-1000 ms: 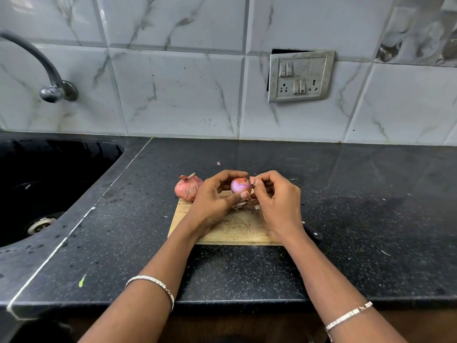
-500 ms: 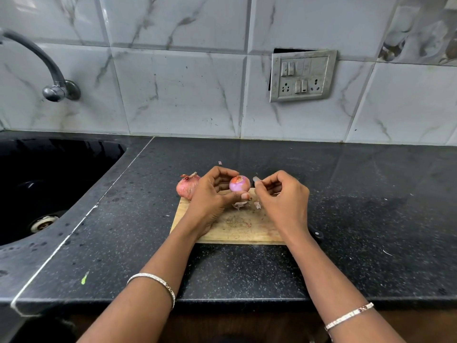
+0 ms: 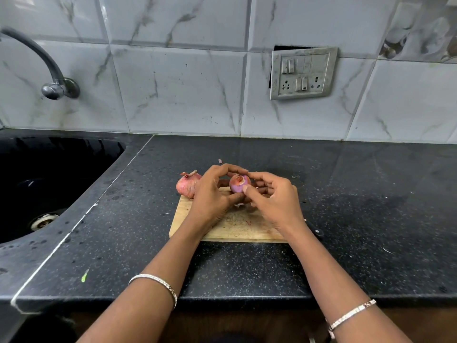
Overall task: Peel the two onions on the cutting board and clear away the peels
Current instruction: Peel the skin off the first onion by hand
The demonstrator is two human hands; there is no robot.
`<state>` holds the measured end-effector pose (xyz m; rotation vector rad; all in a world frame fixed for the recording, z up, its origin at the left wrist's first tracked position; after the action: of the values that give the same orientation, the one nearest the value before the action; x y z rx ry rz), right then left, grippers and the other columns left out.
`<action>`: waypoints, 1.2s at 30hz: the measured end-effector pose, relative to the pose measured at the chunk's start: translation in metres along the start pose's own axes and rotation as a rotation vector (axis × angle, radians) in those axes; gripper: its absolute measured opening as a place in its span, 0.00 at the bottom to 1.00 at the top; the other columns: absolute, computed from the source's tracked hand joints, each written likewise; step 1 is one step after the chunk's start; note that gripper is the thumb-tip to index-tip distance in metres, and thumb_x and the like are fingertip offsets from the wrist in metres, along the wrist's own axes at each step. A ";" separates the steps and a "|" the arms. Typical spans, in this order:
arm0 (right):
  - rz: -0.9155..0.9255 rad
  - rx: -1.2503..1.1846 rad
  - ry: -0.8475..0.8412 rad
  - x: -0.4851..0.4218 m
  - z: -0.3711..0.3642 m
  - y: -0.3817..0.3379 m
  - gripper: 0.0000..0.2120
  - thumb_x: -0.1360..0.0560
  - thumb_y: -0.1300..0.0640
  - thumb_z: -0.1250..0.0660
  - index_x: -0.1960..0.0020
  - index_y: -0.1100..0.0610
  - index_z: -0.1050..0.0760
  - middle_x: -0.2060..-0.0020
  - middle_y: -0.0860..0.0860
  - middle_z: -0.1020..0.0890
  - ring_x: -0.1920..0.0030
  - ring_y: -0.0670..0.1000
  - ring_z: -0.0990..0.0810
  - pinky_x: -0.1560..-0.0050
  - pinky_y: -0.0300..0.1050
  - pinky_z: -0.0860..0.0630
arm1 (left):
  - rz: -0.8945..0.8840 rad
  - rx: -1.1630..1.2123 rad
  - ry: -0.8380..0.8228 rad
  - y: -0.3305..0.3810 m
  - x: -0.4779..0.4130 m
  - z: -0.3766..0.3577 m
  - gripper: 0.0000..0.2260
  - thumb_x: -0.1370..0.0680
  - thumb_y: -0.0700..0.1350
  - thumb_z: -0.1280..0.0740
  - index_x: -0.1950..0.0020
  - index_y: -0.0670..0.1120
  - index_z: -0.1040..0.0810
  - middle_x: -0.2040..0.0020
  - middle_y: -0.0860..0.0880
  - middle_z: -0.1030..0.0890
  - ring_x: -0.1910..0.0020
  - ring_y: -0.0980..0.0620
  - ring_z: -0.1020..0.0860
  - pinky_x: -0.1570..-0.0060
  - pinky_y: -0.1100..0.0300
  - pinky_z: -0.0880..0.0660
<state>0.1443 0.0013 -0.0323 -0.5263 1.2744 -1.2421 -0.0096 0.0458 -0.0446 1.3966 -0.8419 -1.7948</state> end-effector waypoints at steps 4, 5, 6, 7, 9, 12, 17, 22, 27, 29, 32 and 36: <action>-0.010 -0.074 -0.036 0.001 -0.001 -0.003 0.13 0.28 0.58 0.24 0.47 0.43 0.16 0.62 0.46 0.12 0.63 0.50 0.13 0.59 0.54 0.15 | 0.031 -0.015 -0.006 0.000 0.000 0.000 0.20 0.34 0.38 0.17 0.46 0.54 0.17 0.44 0.52 0.19 0.46 0.53 0.18 0.48 0.49 0.17; -0.009 -0.067 -0.036 0.002 -0.001 -0.003 0.13 0.27 0.60 0.25 0.46 0.46 0.16 0.62 0.46 0.12 0.64 0.49 0.13 0.60 0.51 0.15 | 0.034 -0.020 -0.005 0.000 0.000 0.000 0.21 0.34 0.39 0.17 0.46 0.53 0.18 0.43 0.51 0.19 0.47 0.52 0.17 0.48 0.48 0.17; -0.008 -0.058 -0.031 0.001 0.000 -0.003 0.13 0.26 0.62 0.27 0.44 0.50 0.15 0.62 0.46 0.13 0.65 0.48 0.14 0.61 0.46 0.15 | 0.036 -0.023 -0.002 -0.001 0.000 0.000 0.22 0.35 0.39 0.17 0.46 0.53 0.18 0.43 0.51 0.19 0.47 0.52 0.17 0.48 0.48 0.17; -0.007 -0.049 -0.024 0.001 0.000 -0.003 0.14 0.26 0.65 0.28 0.43 0.53 0.15 0.62 0.44 0.13 0.66 0.46 0.14 0.62 0.42 0.17 | 0.036 -0.021 0.002 -0.001 0.000 0.000 0.22 0.36 0.39 0.16 0.45 0.52 0.18 0.43 0.51 0.19 0.47 0.52 0.17 0.48 0.48 0.17; -0.007 -0.039 -0.012 0.001 0.002 -0.002 0.14 0.25 0.67 0.31 0.43 0.56 0.15 0.62 0.42 0.13 0.67 0.44 0.15 0.64 0.36 0.19 | 0.034 -0.019 0.007 -0.001 -0.001 0.000 0.24 0.37 0.40 0.15 0.45 0.51 0.18 0.43 0.50 0.19 0.47 0.51 0.17 0.48 0.48 0.17; -0.006 -0.055 -0.010 0.001 0.002 -0.001 0.12 0.25 0.63 0.28 0.43 0.55 0.15 0.61 0.44 0.13 0.65 0.45 0.14 0.63 0.38 0.18 | 0.038 -0.014 0.007 0.000 -0.001 0.000 0.24 0.36 0.39 0.16 0.44 0.50 0.19 0.43 0.49 0.19 0.48 0.51 0.17 0.49 0.48 0.17; 0.017 -0.058 -0.010 0.002 0.002 -0.003 0.09 0.25 0.60 0.27 0.46 0.50 0.15 0.62 0.44 0.13 0.65 0.46 0.14 0.62 0.42 0.17 | 0.034 -0.020 0.008 0.001 0.000 0.000 0.24 0.36 0.39 0.16 0.44 0.49 0.19 0.43 0.49 0.19 0.48 0.51 0.17 0.50 0.49 0.16; 0.028 -0.016 0.004 0.000 0.003 0.000 0.13 0.25 0.66 0.30 0.45 0.53 0.15 0.60 0.44 0.13 0.65 0.44 0.15 0.62 0.40 0.18 | 0.018 -0.043 0.001 0.002 -0.001 0.000 0.25 0.37 0.42 0.15 0.44 0.49 0.19 0.43 0.50 0.20 0.47 0.52 0.18 0.48 0.51 0.17; 0.010 -0.054 -0.020 0.001 0.001 0.000 0.09 0.26 0.55 0.24 0.46 0.49 0.14 0.60 0.45 0.12 0.61 0.47 0.13 0.57 0.51 0.15 | 0.009 -0.047 0.021 -0.001 -0.001 0.000 0.22 0.34 0.40 0.17 0.46 0.52 0.20 0.45 0.52 0.20 0.49 0.49 0.18 0.52 0.46 0.17; 0.016 -0.046 -0.018 0.002 0.001 -0.001 0.09 0.26 0.55 0.24 0.46 0.51 0.14 0.60 0.45 0.12 0.60 0.47 0.13 0.55 0.53 0.15 | 0.004 -0.061 0.022 -0.003 -0.001 0.000 0.20 0.33 0.40 0.19 0.47 0.53 0.20 0.46 0.53 0.20 0.50 0.49 0.18 0.53 0.45 0.17; 0.022 -0.038 -0.028 0.002 0.000 -0.003 0.09 0.27 0.55 0.23 0.47 0.50 0.14 0.60 0.43 0.12 0.58 0.45 0.13 0.52 0.54 0.15 | -0.013 -0.087 0.019 -0.001 0.000 -0.001 0.18 0.33 0.40 0.19 0.47 0.53 0.20 0.47 0.52 0.21 0.51 0.51 0.18 0.54 0.45 0.17; 0.038 -0.026 -0.048 0.005 0.000 -0.010 0.11 0.30 0.48 0.25 0.48 0.44 0.16 0.61 0.36 0.14 0.57 0.43 0.14 0.49 0.54 0.16 | -0.015 -0.097 0.013 -0.001 -0.001 -0.001 0.19 0.33 0.42 0.18 0.47 0.52 0.20 0.47 0.52 0.21 0.52 0.50 0.18 0.53 0.46 0.17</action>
<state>0.1395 -0.0063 -0.0260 -0.5454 1.2564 -1.1755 -0.0088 0.0466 -0.0452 1.3534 -0.7297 -1.8114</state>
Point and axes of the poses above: each hand's wrist, its own x-axis away from the middle knuckle, its own z-axis out of the back of the hand, y = z × x, the point moved 5 cm from there along -x, towards the middle knuckle
